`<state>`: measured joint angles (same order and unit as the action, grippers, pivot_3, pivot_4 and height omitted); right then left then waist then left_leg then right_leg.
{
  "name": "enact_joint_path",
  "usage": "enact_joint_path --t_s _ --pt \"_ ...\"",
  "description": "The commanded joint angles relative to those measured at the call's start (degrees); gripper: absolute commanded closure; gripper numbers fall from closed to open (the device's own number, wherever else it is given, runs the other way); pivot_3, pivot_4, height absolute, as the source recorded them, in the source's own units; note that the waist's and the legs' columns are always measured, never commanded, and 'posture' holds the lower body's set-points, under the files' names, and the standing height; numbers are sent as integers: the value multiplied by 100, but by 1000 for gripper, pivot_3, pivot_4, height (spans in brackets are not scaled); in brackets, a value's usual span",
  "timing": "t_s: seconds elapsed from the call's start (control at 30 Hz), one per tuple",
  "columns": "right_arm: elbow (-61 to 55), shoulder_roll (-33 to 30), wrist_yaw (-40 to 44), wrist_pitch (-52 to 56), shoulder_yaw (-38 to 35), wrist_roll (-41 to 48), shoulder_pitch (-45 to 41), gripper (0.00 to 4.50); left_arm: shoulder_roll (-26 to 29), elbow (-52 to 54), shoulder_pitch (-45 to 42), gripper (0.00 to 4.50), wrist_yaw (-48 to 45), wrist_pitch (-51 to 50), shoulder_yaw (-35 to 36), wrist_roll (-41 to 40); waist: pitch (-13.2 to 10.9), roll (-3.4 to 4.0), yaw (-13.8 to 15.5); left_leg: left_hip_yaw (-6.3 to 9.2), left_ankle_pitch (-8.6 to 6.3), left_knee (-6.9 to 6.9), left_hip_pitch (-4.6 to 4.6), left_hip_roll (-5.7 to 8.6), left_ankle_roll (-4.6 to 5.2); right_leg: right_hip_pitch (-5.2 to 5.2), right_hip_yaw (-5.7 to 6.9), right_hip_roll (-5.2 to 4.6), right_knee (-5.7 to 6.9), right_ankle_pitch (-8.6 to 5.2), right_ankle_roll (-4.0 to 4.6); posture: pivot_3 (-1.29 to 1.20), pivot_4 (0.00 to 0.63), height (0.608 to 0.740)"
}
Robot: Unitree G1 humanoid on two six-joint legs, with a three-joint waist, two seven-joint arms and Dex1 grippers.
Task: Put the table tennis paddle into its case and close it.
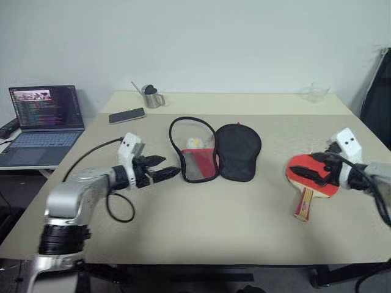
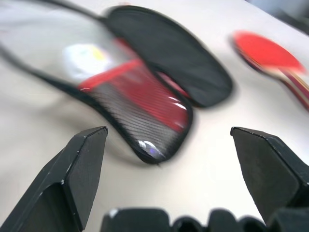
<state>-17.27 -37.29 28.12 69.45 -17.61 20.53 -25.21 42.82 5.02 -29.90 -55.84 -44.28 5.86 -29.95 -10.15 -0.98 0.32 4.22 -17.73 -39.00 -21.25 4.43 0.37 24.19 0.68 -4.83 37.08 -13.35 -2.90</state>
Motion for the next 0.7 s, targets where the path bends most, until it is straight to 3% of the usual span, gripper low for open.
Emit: enact_joint_path --t_s 0.03,0.17,0.33,0.7 --pt "-915 956 -1432 1370 -548 -562 -334 0 -48 3 -354 41 -295 615 -496 317 11 20 27 0 1 -1 1 5 0 -3 -1 -2 1 2 2 0 150 740" --pt "-2008 1999 -2276 2249 -414 -1015 -284 0 -346 -270 -584 41 -453 777 -685 267 17 28 42 2 2 -1 0 7 1 3 -1 1 10 7 4 0 150 740" --pt "-2422 2534 -3249 2305 -344 -1811 -43 0 -519 -480 -727 41 -531 822 -850 335 18 29 -4 0 2 0 -2 4 1 7 -4 11 6 7 4 0 150 740" --pt "-2189 3640 -3687 2302 -424 -2378 -143 0 -612 -684 -906 41 -550 784 -975 414 19 31 -133 -13 2 4 23 -3 2 4 -15 28 26 7 4 0 150 740"
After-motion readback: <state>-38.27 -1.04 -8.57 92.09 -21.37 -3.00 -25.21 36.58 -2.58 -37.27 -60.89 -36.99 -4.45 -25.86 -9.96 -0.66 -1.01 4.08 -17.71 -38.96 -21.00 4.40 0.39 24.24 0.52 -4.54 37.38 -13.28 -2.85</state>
